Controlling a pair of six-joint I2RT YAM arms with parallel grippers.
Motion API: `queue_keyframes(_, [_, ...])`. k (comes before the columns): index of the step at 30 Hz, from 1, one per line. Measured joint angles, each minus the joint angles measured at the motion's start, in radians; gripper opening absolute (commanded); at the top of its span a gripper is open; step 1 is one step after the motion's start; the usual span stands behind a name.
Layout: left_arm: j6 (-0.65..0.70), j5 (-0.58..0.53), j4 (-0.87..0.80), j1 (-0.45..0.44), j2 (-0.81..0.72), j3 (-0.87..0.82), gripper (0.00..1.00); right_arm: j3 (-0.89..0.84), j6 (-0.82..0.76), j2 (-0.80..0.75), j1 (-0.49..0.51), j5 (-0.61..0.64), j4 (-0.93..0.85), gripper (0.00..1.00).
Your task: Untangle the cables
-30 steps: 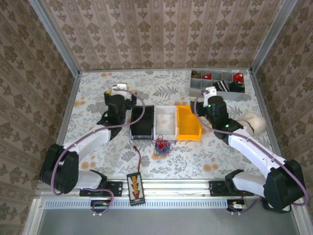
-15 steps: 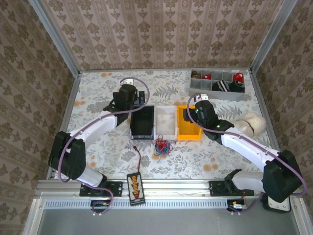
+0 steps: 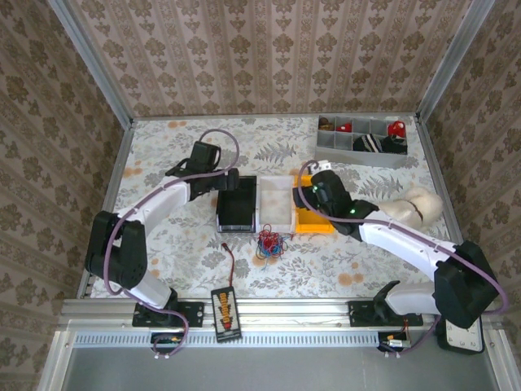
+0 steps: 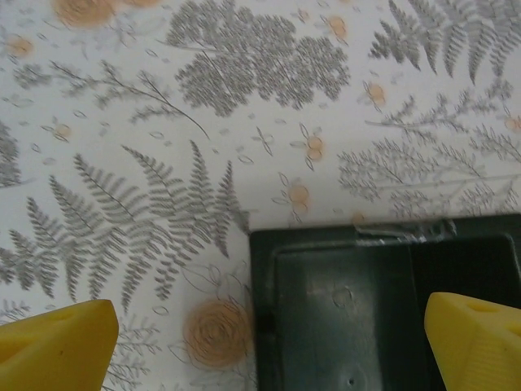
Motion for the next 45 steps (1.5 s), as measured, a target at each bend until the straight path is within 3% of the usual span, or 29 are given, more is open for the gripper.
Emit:
queue_keyframes(6, [-0.007, -0.024, -0.02, -0.062, 0.002, -0.002, 0.88, 0.001, -0.038, 0.064, 0.107, 0.008, -0.011, 0.78])
queue_keyframes(14, [-0.02, -0.068, -0.058, -0.063, 0.057, -0.002, 0.7, 0.001, 0.008, 0.068, 0.067, 0.039, -0.019, 0.78])
queue_keyframes(19, [-0.044, -0.078, -0.077, -0.063, 0.095, -0.005, 0.47, 0.001, 0.042, 0.067, 0.039, 0.051, -0.028, 0.78])
queue_keyframes(23, [-0.056, -0.077, -0.079, -0.054, 0.099, -0.01, 0.42, 0.0, 0.066, 0.059, 0.023, 0.071, -0.037, 0.78])
queue_keyframes(29, [-0.057, -0.078, -0.08, -0.044, 0.126, -0.007, 0.33, -0.031, 0.138, 0.006, -0.061, 0.089, -0.045, 0.79])
queue_keyframes(34, [-0.049, -0.09, -0.085, -0.044, 0.168, 0.019, 0.18, -0.085, 0.224, -0.039, -0.145, 0.107, -0.082, 0.78])
queue_keyframes(45, [-0.04, -0.116, -0.104, -0.044, 0.261, 0.137, 0.04, -0.142, 0.379, -0.076, -0.261, 0.154, -0.161, 0.79])
